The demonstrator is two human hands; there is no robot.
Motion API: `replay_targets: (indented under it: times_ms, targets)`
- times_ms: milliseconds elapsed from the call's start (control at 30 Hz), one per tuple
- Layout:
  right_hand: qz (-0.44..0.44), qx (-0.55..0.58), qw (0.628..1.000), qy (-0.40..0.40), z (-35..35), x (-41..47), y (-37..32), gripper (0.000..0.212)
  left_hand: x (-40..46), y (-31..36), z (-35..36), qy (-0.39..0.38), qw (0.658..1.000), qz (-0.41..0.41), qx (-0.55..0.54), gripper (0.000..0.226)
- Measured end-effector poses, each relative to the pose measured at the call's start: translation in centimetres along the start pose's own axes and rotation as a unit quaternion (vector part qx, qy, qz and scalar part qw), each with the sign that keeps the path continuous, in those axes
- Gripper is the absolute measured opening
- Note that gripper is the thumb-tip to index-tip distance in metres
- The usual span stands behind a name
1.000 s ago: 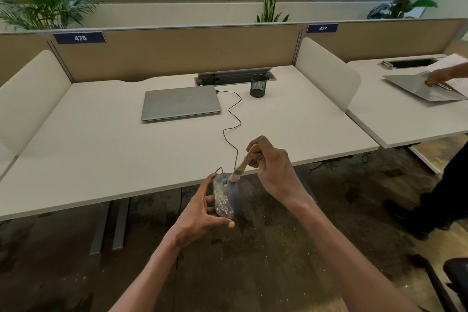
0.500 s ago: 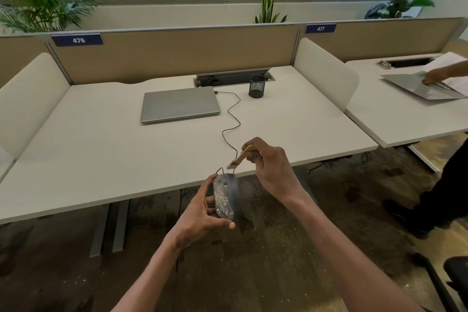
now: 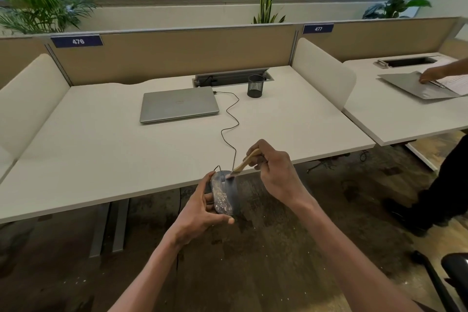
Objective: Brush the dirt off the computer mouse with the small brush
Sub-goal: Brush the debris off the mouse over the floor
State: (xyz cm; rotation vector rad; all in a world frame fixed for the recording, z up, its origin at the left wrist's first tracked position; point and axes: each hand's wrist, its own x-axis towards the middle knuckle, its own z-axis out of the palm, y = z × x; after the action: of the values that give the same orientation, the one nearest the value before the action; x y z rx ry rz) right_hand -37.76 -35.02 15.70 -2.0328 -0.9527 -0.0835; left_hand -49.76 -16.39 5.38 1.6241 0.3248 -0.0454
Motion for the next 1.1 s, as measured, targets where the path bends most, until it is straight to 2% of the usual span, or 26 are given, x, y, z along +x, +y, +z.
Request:
replay_targets:
  times_ms: [200,367,700,900,1100]
  targets:
    - [-0.007,-0.017,0.999,-0.041,-0.7,-1.7,0.1,0.034,-0.7,-0.3,0.2,0.018,1.000,-0.011,0.005,0.150]
    - [-0.012,-0.003,1.000,0.003,-0.6,-1.6,-0.1,0.031,-0.6,-0.1,0.4,0.021,1.000,-0.006,0.006,0.150]
    - [-0.027,-0.024,0.999,-0.030,0.0,-4.0,0.5,0.031,-0.6,-0.7,0.1,0.044,0.999,0.006,-0.001,0.134]
    - [-0.024,0.010,1.000,0.011,-0.5,-3.5,0.3,0.030,-0.4,-0.3,0.1,0.039,0.999,0.014,0.003,0.136]
    - [-0.032,0.008,0.999,0.010,0.5,-4.6,0.5,0.032,-0.1,-0.3,0.0,0.052,0.998,0.021,0.001,0.134]
